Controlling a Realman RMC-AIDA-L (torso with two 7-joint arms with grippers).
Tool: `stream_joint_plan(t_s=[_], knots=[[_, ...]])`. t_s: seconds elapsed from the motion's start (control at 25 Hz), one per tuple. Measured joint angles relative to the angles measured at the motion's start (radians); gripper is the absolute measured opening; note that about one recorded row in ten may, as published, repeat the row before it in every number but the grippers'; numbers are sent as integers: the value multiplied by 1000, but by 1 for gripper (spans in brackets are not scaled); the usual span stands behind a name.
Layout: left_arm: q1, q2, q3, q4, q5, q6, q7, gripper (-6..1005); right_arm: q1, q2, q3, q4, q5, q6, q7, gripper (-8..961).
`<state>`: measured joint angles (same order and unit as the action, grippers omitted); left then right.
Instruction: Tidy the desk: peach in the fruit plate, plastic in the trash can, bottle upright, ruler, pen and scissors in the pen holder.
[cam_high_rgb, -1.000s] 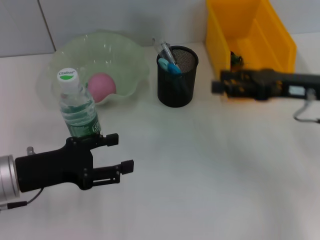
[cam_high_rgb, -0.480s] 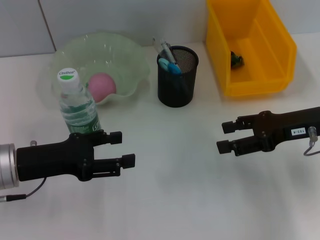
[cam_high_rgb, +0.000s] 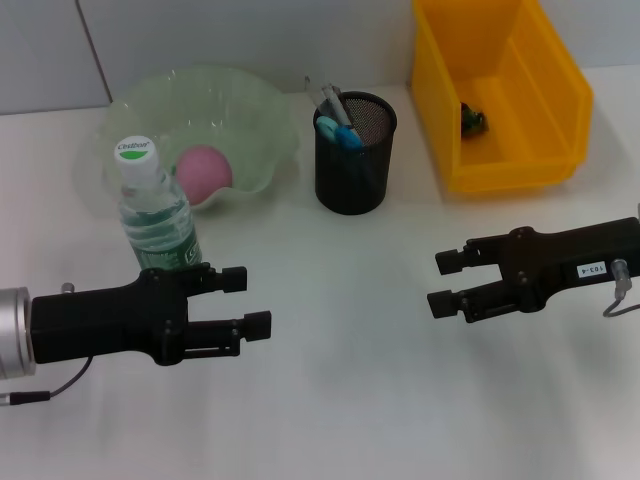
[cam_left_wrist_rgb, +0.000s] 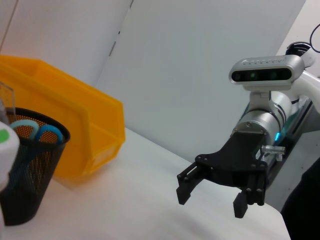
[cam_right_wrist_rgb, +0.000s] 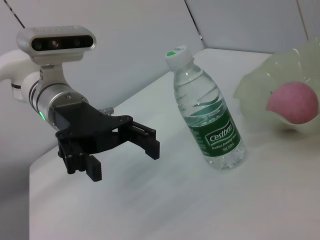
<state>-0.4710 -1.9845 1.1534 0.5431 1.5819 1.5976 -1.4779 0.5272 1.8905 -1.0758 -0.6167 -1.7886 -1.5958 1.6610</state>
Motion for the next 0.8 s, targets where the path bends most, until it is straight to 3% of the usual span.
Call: stream_joint_plan(t_s=[0.8], knots=[[5, 9, 12, 0, 1, 15, 9, 835, 14, 7, 4, 0, -26, -6, -2, 823]])
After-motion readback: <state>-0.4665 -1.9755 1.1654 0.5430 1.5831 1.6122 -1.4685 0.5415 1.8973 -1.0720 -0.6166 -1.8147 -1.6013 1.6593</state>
